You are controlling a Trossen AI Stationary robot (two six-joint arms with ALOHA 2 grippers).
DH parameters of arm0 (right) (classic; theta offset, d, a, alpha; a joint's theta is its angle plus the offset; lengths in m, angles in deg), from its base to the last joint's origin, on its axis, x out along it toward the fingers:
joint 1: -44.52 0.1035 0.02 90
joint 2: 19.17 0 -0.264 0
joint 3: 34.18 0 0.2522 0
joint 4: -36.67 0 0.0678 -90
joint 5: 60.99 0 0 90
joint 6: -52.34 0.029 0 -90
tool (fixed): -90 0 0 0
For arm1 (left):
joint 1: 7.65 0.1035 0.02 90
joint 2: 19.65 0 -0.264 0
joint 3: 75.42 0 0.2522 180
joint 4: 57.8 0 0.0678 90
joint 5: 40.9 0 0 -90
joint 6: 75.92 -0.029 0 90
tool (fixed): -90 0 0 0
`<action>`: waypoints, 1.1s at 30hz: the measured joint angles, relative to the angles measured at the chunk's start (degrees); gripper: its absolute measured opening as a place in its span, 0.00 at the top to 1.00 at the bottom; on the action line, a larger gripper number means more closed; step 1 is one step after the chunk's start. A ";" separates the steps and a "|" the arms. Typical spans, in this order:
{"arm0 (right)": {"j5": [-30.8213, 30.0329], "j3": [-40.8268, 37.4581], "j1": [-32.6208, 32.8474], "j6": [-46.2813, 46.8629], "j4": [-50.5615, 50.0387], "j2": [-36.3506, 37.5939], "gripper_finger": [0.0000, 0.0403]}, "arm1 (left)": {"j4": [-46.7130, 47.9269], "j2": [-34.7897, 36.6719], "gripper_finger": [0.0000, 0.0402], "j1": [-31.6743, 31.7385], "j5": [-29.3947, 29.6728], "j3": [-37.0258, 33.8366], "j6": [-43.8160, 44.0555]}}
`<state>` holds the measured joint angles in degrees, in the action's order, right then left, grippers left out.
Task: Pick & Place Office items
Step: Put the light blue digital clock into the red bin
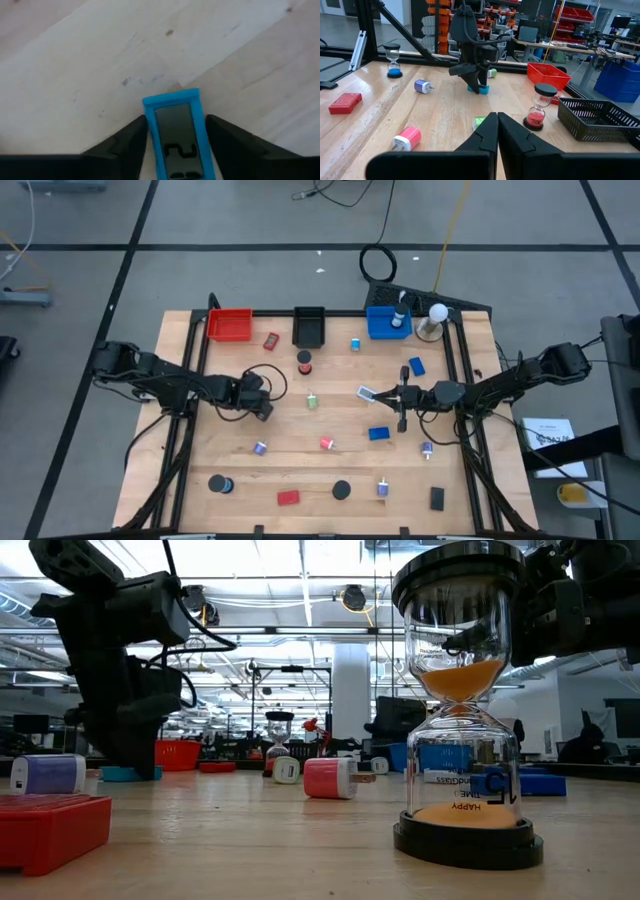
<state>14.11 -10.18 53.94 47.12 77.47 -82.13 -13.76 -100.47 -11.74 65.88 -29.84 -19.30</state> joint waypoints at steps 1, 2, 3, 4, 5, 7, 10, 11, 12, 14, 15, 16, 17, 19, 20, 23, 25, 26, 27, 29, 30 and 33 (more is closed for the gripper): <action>0.00 0.00 -0.01 0.02 -0.01 0.00 0.99 | 0.04 0.00 0.54 0.00 -0.26 0.03 -0.75; 0.00 0.00 0.00 0.00 -0.01 0.00 0.99 | 0.26 0.00 0.57 0.00 -0.44 0.11 -1.73; 0.00 0.00 0.01 0.00 -0.01 0.00 0.99 | 0.75 0.00 0.60 0.02 -0.61 0.39 -2.70; 0.00 0.00 0.01 0.01 -0.01 0.00 0.99 | 1.21 -0.02 0.63 0.05 -0.66 0.81 -3.68; 0.00 0.00 0.00 0.00 -0.01 0.00 0.99 | 1.54 -0.07 0.63 0.07 -0.65 1.17 -4.69; 0.00 0.00 0.00 0.00 -0.01 0.00 0.99 | 1.98 -0.14 0.63 0.07 -0.45 1.89 -6.75; 0.00 0.00 0.01 0.00 -0.01 0.00 0.99 | 1.20 -0.24 0.63 0.11 -0.50 2.90 -11.11; 0.00 0.00 -0.01 0.00 -0.01 0.00 0.99 | 0.72 -0.22 0.62 0.03 -0.53 3.18 -12.71; 0.00 0.00 0.01 0.00 -0.01 0.00 0.99 | -0.40 -0.22 0.61 0.00 -0.61 3.27 -14.31; 0.00 0.00 0.01 0.01 -0.01 0.00 0.99 | -1.51 -0.22 0.59 0.08 -0.48 3.32 -17.97; 0.00 0.00 0.01 0.00 -0.02 0.00 0.99 | -1.56 -0.22 0.59 0.17 -0.40 3.34 -19.08; 0.00 0.00 0.01 0.00 -0.01 0.00 0.99 | -1.46 -0.22 0.59 0.32 -0.34 3.34 -20.52; 0.00 0.00 0.01 0.00 -0.01 0.00 0.99 | -1.37 -0.20 0.60 0.34 -0.34 3.34 -22.03; 0.00 0.00 0.01 0.00 -0.01 0.00 0.99 | -1.32 -0.20 0.61 0.34 -0.14 3.34 -24.33; 0.00 0.00 0.01 0.00 -0.01 0.00 0.99 | -1.65 -0.20 0.62 0.37 0.18 3.34 -24.71; 0.00 0.00 0.00 0.00 -0.01 0.00 0.99 | -2.24 -0.13 0.61 0.98 1.35 3.34 -23.90; 0.00 0.00 -0.01 0.00 -0.01 0.00 0.99 | -2.15 -0.13 0.60 1.45 1.44 3.34 -23.52; 0.00 0.00 0.01 0.00 -0.01 0.00 0.99 | -2.01 -0.13 0.60 1.84 1.44 3.34 -23.52; 0.00 0.00 0.01 0.00 -0.01 0.00 0.99 | -1.80 -0.13 0.60 2.36 1.41 3.37 -23.49; 0.00 0.00 0.00 0.00 -0.01 0.00 0.99 | -1.02 -0.04 0.61 3.82 1.87 3.39 -23.16; 0.00 0.00 0.00 0.00 -0.01 0.00 0.99 | -0.27 0.56 0.61 4.67 2.35 3.39 -23.02; 0.00 0.00 -0.01 0.00 0.00 0.00 0.99 | 2.30 3.53 0.61 7.83 3.19 3.93 -23.15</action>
<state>14.11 -10.18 53.94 47.12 77.47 -82.13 -11.47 -96.94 -3.91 69.07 -25.91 -42.45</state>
